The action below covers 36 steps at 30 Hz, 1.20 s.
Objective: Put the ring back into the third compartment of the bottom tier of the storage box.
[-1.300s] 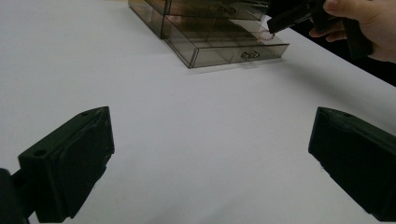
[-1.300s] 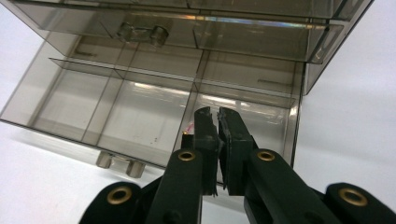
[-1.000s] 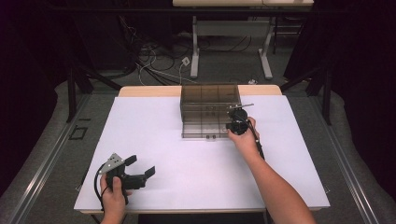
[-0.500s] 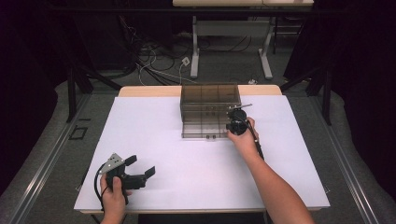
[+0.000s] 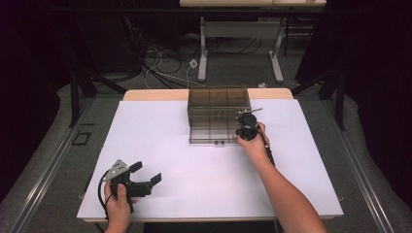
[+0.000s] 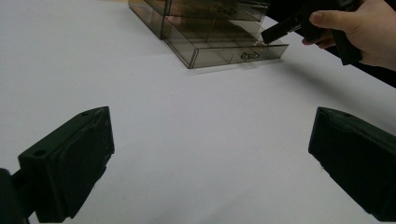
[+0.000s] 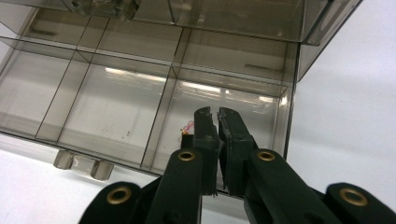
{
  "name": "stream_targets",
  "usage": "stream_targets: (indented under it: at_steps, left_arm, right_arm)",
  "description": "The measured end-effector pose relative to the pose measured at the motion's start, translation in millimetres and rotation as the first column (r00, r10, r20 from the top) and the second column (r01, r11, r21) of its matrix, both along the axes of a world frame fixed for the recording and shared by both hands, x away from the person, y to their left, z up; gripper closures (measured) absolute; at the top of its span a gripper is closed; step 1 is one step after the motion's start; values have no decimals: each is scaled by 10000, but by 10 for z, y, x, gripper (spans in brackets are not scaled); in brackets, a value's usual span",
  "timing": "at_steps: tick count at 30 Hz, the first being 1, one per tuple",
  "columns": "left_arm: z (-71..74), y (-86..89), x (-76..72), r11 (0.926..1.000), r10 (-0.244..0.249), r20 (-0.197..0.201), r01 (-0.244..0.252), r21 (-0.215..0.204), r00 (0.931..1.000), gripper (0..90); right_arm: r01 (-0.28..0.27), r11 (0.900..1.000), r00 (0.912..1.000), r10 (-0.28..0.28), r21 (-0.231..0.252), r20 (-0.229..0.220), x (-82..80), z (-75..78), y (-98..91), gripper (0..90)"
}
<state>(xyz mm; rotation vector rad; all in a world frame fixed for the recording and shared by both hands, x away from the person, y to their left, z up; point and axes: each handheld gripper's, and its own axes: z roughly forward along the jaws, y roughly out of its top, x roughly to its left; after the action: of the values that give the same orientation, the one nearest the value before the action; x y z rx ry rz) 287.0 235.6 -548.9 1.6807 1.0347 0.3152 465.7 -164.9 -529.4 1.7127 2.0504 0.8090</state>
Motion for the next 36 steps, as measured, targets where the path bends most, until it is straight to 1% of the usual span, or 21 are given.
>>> stream_targets:
  at_steps: [5, 7, 12, 18, 21, 26, 27, 28, 30, 32, 36]
  left_arm:
    - [1, 2, -1, 10000, -3, 0, 3, 3, 10000, 4]
    - [2, 1, -2, 10000, -4, -1, 4, 6, 10000, 4]
    - [0, 0, 0, 10000, 4, -2, -4, -6, 10000, 4]
    - [-1, -3, 0, 10000, -3, 6, 3, 3, 10000, 4]
    - [0, -2, 0, 10000, 4, 1, -4, -5, 10000, 4]
    - [0, -2, -1, 10000, 5, 2, -5, 2, 10000, 4]
    - [-1, -2, 0, 10000, 6, 7, -6, 4, 10000, 4]
    - [-1, -2, 0, 10000, 6, 4, -6, 4, 10000, 4]
    - [-2, -3, 0, 10000, 10, -1, -10, 0, 10000, 4]
    - [-2, -2, 1, 10000, 1, -6, -1, 18, 10000, 4]
    - [-3, -5, 1, 10000, -10, -18, 11, 22, 10000, 4]
  right_arm:
    - [107, 9999, 9999, -107, -15, -48, -2, 3, -7, 868]
    - [36, 10000, 10000, -36, -6, -74, 2, 2, -19, 867]
    - [-23, 10000, 10000, 23, 71, -23, 4, -2, -27, 820]
    - [-17, 10000, 10000, 17, 95, 51, -1, 3, -21, 806]
    - [-75, 10000, 10000, 75, 66, 66, -4, 6, -20, 794]
    - [-223, 9996, 9997, 222, 148, 63, -14, 14, -14, 750]
    - [-259, 9994, 9995, 255, 214, 180, -13, 6, -13, 745]
    - [-242, 9996, 9997, 240, 135, 109, -17, 12, -9, 740]
    - [-247, 9995, 9996, 244, 218, 149, -23, 15, -5, 727]
    - [-262, 9994, 9996, 260, 235, 89, -29, 15, 3, 709]
    - [-402, 9990, 9990, 398, 179, 210, -46, 19, 9, 685]
